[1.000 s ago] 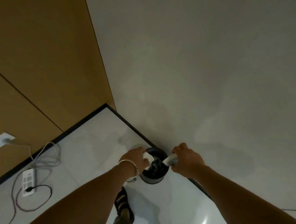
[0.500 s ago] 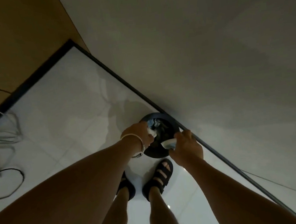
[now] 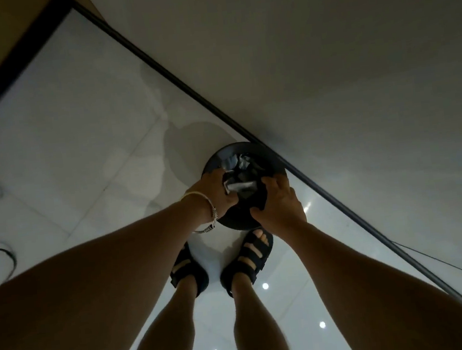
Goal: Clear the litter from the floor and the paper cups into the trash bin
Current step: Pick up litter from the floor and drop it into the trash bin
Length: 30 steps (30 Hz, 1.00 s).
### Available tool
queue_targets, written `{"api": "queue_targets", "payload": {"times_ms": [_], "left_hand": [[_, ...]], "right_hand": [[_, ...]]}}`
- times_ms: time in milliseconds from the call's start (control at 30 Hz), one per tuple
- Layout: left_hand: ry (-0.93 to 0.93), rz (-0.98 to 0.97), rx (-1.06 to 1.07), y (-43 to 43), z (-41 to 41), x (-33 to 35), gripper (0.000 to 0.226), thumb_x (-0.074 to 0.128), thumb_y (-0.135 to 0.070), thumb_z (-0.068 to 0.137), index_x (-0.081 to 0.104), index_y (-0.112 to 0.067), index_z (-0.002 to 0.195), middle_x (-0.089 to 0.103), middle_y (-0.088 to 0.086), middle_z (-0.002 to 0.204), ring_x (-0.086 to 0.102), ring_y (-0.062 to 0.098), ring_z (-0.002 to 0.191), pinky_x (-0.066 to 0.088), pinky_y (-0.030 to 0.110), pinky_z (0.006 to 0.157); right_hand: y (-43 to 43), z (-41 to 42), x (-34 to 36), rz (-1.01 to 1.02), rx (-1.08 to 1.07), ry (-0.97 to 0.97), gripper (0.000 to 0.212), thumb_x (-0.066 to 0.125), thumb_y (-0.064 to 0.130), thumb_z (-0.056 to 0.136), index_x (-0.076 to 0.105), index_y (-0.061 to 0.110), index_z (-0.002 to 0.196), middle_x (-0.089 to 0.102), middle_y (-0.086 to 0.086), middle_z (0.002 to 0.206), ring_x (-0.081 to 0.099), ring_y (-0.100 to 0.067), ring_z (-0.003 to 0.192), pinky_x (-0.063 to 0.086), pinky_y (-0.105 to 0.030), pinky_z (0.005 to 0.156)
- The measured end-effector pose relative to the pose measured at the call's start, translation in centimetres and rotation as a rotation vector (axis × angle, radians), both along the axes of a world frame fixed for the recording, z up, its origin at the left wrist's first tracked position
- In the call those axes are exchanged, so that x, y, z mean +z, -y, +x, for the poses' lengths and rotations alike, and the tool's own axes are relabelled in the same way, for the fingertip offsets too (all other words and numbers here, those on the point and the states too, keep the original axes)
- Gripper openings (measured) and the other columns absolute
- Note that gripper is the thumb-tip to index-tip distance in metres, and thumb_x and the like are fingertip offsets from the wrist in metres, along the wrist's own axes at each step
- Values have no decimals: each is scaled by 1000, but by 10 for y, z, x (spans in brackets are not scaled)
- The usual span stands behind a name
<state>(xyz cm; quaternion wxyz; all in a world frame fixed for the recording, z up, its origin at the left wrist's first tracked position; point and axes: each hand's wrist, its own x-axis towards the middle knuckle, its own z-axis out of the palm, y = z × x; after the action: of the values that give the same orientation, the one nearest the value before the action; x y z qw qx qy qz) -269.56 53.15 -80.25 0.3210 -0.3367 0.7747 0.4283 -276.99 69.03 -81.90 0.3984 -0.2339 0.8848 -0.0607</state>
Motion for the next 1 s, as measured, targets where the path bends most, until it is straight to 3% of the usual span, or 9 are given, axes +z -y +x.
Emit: {"api": "queue_targets", "payload": {"times_ms": [233, 400, 600, 800, 1000], "left_hand": [[-24, -106, -81, 10, -5, 105, 73, 60, -39, 85, 27, -15, 146, 38, 12, 143, 45, 32, 124, 43, 44, 100], [-141, -147, -203, 11, -7, 209, 51, 59, -37, 83, 48, -10, 124, 56, 16, 119, 55, 35, 102, 50, 46, 85], [-261, -237, -489, -13, -8, 332, 61, 58, -42, 86, 40, -12, 136, 45, 14, 136, 45, 32, 122, 42, 41, 98], [-356, -316, -840, -94, 15, 424, 63, 52, -46, 86, 34, -18, 140, 36, 7, 144, 33, 27, 132, 35, 40, 106], [-483, -375, -1173, -223, 27, 480, 73, 48, -54, 87, 23, -22, 148, 23, 2, 154, 19, 22, 141, 24, 40, 113]], "right_hand": [[-10, -5, 108, -12, -51, -7, 70, 64, 34, 86, 30, 21, 146, 30, -5, 148, 38, -26, 131, 44, -40, 101], [-20, 2, 215, -68, -171, -80, 71, 68, 37, 85, 33, 20, 145, 33, -5, 147, 37, -26, 131, 43, -38, 101], [-54, 37, 339, -52, -246, -263, 75, 64, 48, 86, 31, 24, 148, 32, -2, 151, 33, -25, 136, 40, -41, 104], [-131, 97, 439, 82, -300, -428, 76, 51, 61, 87, 25, 27, 150, 25, -5, 156, 21, -27, 143, 31, -46, 110], [-254, 168, 499, 141, -594, -527, 78, 48, 65, 87, 25, 27, 151, 22, -6, 158, 16, -28, 145, 23, -49, 114]]}}
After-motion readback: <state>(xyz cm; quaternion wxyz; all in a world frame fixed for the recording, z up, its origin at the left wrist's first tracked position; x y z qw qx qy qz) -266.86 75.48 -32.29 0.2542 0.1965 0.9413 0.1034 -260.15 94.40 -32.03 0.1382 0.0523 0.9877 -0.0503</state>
